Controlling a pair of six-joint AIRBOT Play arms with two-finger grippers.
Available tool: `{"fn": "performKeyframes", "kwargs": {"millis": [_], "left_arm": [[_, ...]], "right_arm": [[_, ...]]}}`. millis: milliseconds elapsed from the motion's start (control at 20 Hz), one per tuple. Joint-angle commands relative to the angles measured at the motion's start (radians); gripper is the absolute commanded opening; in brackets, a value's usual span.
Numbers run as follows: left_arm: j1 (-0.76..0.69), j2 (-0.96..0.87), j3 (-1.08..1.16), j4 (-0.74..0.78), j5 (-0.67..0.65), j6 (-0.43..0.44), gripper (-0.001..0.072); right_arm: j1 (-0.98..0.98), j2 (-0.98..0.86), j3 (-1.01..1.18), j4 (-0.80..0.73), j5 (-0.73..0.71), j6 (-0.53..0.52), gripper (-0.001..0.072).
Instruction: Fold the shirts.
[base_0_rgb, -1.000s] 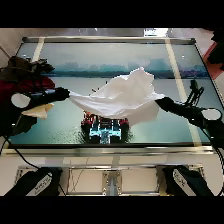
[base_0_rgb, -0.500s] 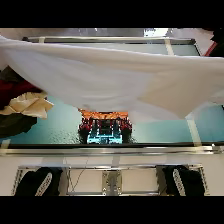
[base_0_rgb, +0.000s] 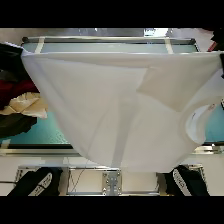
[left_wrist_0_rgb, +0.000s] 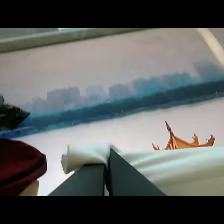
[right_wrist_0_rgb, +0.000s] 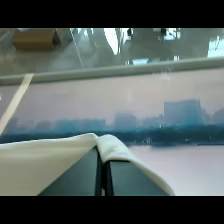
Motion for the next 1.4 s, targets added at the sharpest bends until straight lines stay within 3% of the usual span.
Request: {"fn": "performKeyframes", "kwargs": {"millis": [0, 200, 400, 450, 500, 600, 700, 800, 900, 1000, 1150, 1350], "left_arm": [[0.0, -0.276, 0.0, 0.069, 0.081, -0.05, 0.0006], [0.0, -0.57, 0.0, 0.069, 0.273, -0.152, 0.0007], [0.0, -0.747, 0.0, 0.056, 0.484, -0.257, 0.0008], [0.0, -0.768, 0.0, 0.032, 0.537, -0.265, 0.0009], [0.0, -0.78, 0.0, 0.001, 0.597, -0.267, 0.0052], [0.001, -0.78, 0.011, -0.076, 0.741, -0.274, 0.0677], [0.002, -0.774, 0.068, -0.108, 0.834, -0.272, 0.0698], [0.009, -0.737, 0.14, -0.107, 0.84, -0.272, 0.0697], [0.035, -0.651, 0.181, -0.077, 0.745, -0.257, 0.0697], [0.075, -0.546, 0.182, 0.034, 0.559, -0.241, 0.0696], [0.163, -0.407, 0.166, 0.203, 0.27, -0.242, 0.0695], [0.257, -0.253, -0.1, 0.113, 0.168, -0.242, 0.0695]], "right_arm": [[0.001, -0.269, -0.072, 0.017, -0.111, -0.074, 0.0029], [0.002, -0.606, -0.11, 0.17, -0.345, -0.111, 0.003], [0.052, -0.854, -0.109, 0.321, -0.654, -0.15, 0.0031], [0.079, -0.891, -0.109, 0.336, -0.745, -0.153, 0.0038], [0.105, -0.912, -0.109, 0.338, -0.829, -0.153, 0.009], [0.147, -0.926, -0.109, 0.34, -0.998, -0.151, 0.0409], [0.162, -0.914, -0.079, 0.339, -1.073, -0.151, 0.0421], [0.151, -0.864, -0.036, 0.299, -1.06, -0.154, 0.0421], [0.113, -0.758, -0.021, 0.169, -0.977, -0.167, 0.0418], [0.037, -0.624, -0.02, 0.026, -0.8, -0.163, 0.0408], [-0.151, -0.435, -0.024, -0.057, -0.417, -0.082, 0.0408], [-0.354, -0.304, -0.165, -0.085, -0.034, -0.091, 0.0409]]}}
